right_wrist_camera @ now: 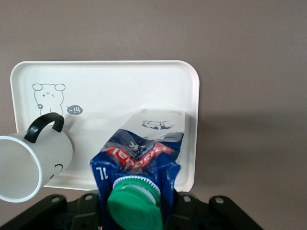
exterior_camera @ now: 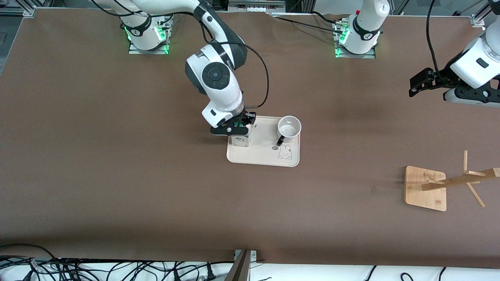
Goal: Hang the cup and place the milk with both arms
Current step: 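Lift the carton off the tray and carry it beside the tray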
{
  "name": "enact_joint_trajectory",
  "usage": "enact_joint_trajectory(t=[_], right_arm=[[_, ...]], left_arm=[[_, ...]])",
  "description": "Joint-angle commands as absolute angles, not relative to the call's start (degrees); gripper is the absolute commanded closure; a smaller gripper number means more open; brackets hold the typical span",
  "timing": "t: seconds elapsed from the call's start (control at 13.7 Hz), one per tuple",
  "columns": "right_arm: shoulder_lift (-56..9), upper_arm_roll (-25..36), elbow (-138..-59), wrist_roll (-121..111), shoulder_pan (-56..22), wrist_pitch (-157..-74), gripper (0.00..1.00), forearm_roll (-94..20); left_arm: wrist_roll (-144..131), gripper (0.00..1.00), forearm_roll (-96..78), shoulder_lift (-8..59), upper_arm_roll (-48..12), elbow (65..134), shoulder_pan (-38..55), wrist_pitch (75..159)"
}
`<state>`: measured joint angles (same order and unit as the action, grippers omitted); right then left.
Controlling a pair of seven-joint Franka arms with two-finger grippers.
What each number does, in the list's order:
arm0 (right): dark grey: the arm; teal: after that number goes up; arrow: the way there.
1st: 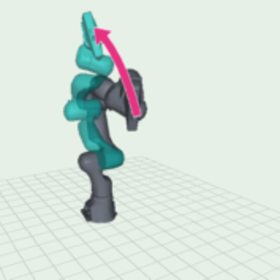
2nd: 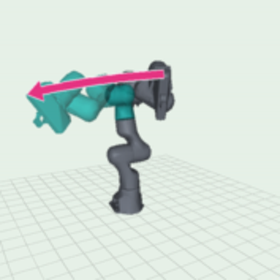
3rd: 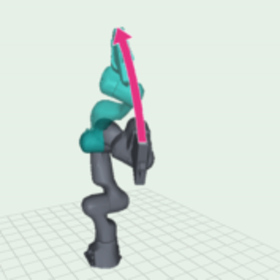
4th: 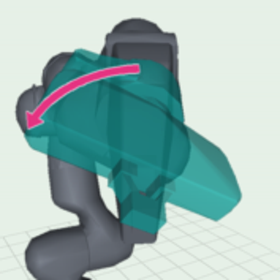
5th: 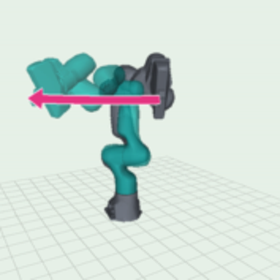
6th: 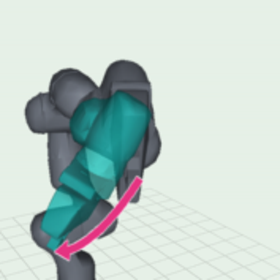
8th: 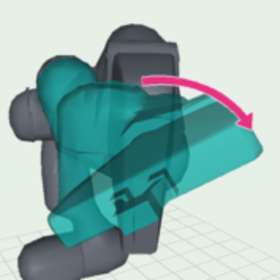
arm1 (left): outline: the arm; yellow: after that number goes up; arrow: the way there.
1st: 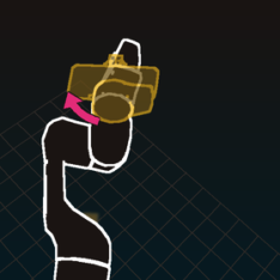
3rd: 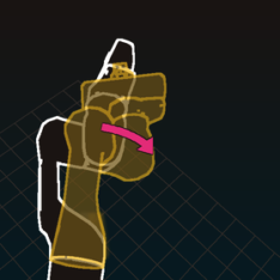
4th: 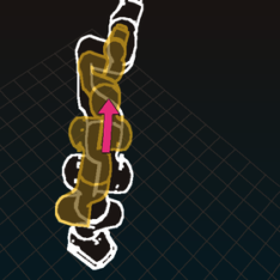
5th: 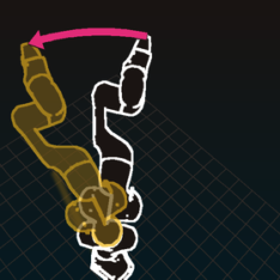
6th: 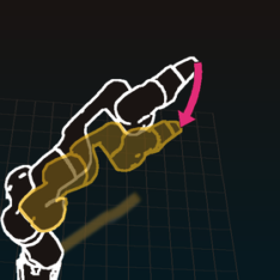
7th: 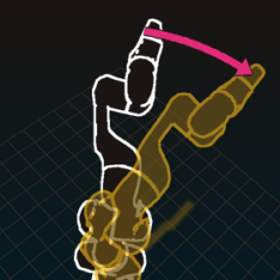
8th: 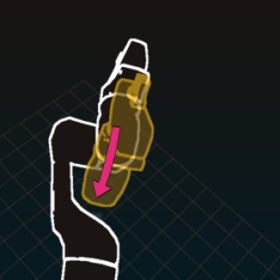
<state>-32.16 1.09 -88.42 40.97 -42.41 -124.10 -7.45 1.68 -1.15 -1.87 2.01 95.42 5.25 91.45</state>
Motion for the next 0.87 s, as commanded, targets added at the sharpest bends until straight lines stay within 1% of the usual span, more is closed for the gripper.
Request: enact_joint_trajectory(t=[0.0, 0.15, 0.36, 0.66, 0.8], right_arm=[[-29.2, 1.8, -88.9, 41.1, -43.1, -122.4, 0.65, -6.6], [-26.6, 2.3, -88.1, 40.3, -42.5, -118.0, 0.65, -6.7], [-21.5, 6.7, -88.1, 29.7, -40.3, -109.1, 0.65, -9.2], [-16.9, 17.4, -89.6, 13.5, -40.0, -101.8, 0.65, -10.6], [-14.6, 22.7, -93.1, 5.6, -40.0, -101.7, 0.65, -10.5]], left_arm=[[2.5, 0.00, -0.7, -1.1, 2.1, 93.4, 5.4, 90.0], [2.5, 0.00, -0.8, -1.1, 2.1, 93.3, 5.4, 89.6], [2.5, 0.00, -1.5, -1.1, 2.1, 93.3, 5.5, 88.8], [2.5, 0.00, -1.7, 0.5, 2.1, 91.9, 5.7, 88.3], [2.7, 0.00, -1.6, 1.2, 2.1, 91.4, 5.7, 88.0]])
